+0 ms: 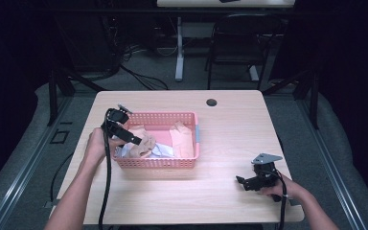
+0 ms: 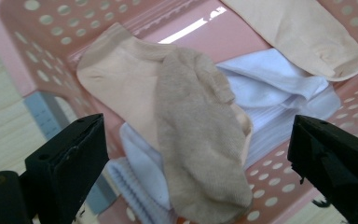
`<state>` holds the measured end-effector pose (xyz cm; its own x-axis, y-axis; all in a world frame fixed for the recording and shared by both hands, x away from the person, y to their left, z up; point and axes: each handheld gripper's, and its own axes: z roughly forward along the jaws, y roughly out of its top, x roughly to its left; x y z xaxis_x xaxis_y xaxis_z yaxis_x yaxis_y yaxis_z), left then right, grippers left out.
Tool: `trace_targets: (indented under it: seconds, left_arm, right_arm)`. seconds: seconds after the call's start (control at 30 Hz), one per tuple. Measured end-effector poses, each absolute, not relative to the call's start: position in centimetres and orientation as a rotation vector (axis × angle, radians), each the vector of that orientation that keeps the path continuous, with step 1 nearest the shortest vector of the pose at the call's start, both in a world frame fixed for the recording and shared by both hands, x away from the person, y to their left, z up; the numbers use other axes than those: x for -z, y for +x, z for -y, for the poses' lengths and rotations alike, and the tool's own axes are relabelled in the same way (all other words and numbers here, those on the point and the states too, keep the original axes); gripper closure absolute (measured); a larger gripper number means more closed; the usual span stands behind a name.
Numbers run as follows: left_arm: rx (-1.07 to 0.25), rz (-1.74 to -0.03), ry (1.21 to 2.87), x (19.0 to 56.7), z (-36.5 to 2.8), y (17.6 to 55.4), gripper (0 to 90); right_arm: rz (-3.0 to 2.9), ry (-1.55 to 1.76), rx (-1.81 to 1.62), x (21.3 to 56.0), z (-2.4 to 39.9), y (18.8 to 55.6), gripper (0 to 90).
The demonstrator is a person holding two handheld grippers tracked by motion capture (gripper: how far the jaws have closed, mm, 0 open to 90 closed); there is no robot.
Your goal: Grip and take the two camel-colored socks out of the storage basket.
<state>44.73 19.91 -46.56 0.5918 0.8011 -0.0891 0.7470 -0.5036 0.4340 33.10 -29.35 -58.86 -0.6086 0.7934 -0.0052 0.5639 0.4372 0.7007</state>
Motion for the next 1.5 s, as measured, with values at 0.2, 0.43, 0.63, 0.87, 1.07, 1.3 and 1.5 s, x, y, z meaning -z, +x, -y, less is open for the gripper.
trace_targets:
  seconds: [0.2,0.43,0.63,0.87,1.07,1.3,1.5]
  left_arm:
    - [-0.126,-1.24,2.433,48.2,-18.6,45.5,10.4]
    - [-0.07,-1.272,2.463,49.7,-17.7,46.3,16.4]
    - [-0.037,-1.301,2.496,50.7,-17.2,46.7,23.4]
    - [-0.018,-1.318,2.524,51.7,-17.0,46.8,29.1]
    - [-0.014,-1.327,2.533,52.1,-17.0,46.7,39.2]
    - [-0.017,-1.325,2.54,52.1,-17.0,46.8,54.5]
    - [-0.036,-1.32,2.518,51.8,-17.4,46.7,66.8]
  right_arm:
    - [-2.359,1.16,-0.963,58.9,29.4,33.1,0.0]
    - [-2.36,1.164,-0.961,58.9,29.3,33.1,0.0]
    - [-2.361,1.163,-0.959,58.8,29.4,33.1,0.0]
    - [-2.352,1.167,-0.975,58.9,29.3,33.1,0.0]
    - [-2.353,1.169,-0.973,58.9,29.3,33.1,0.0]
    - [-2.354,1.168,-0.971,58.9,29.3,33.1,0.0]
    - [-2.354,1.166,-0.973,58.9,29.3,33.1,0.0]
